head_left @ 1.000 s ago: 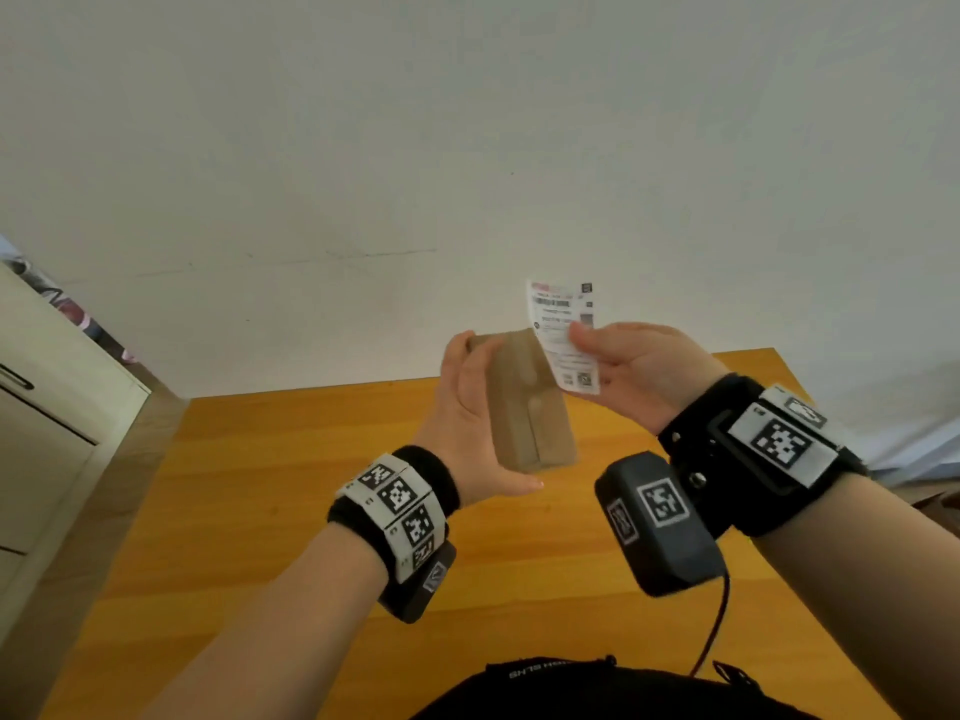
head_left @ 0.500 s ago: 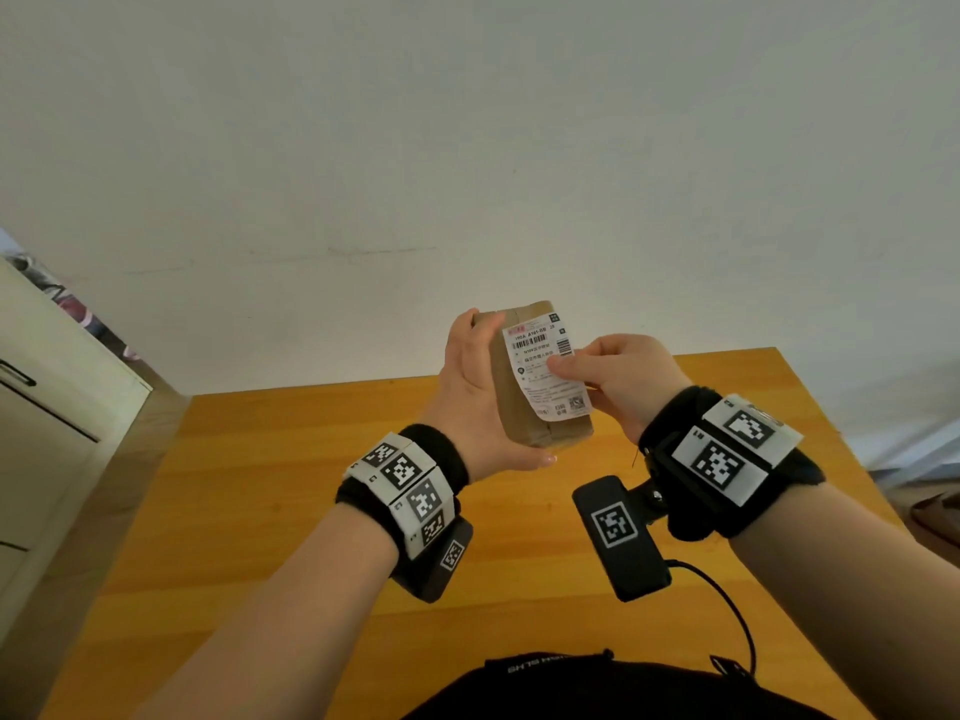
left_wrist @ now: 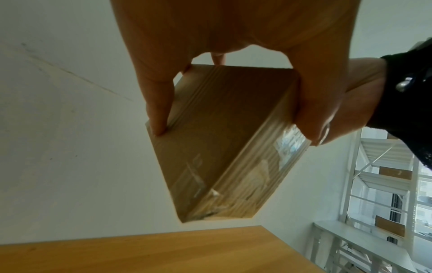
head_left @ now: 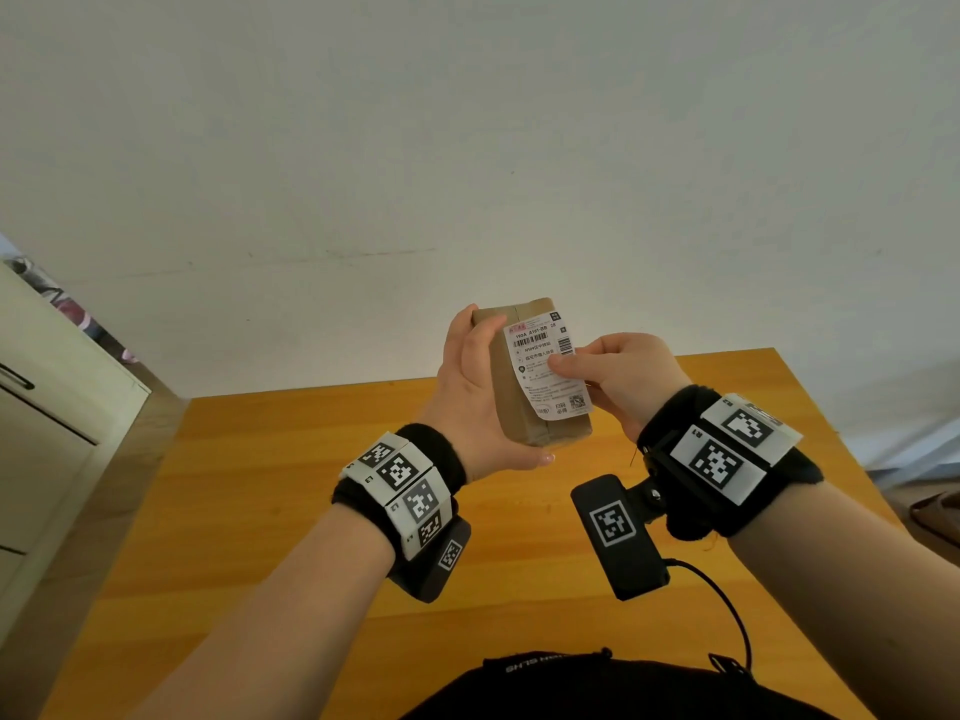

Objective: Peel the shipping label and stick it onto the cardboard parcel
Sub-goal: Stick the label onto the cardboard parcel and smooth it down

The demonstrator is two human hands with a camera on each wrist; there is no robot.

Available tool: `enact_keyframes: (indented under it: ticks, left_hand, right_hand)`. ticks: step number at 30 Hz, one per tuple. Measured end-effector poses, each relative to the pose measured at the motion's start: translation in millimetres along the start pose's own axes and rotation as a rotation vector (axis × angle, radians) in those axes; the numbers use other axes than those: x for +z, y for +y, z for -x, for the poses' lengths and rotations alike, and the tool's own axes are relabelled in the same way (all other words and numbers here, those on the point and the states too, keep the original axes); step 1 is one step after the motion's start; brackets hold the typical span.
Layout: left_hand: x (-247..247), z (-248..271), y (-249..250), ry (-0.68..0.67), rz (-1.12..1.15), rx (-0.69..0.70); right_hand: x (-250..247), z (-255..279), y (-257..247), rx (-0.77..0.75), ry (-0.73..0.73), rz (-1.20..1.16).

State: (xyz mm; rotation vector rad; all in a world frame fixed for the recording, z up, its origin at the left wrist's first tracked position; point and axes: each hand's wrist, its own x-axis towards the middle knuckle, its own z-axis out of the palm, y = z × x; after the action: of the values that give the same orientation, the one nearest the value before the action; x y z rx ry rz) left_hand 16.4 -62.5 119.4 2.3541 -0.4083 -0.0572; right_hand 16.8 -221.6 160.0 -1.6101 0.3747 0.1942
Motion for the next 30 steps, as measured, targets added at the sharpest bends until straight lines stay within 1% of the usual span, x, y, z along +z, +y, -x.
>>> enact_keyframes:
  ticks: [8, 23, 30]
  left_hand:
    - [-1, 0, 2, -0.016, -0.051, -0.008]
    - [0, 0, 0, -0.012, -0.061, 0.003]
    - [2, -2, 1, 0.031, -0.062, 0.016]
  right_hand:
    - [1, 1, 0, -0.003, 0.022, 0.023]
    - [1, -2, 4, 0.003, 0.049, 0.002]
    - [3, -2, 10, -0.066, 0.115, 0.079]
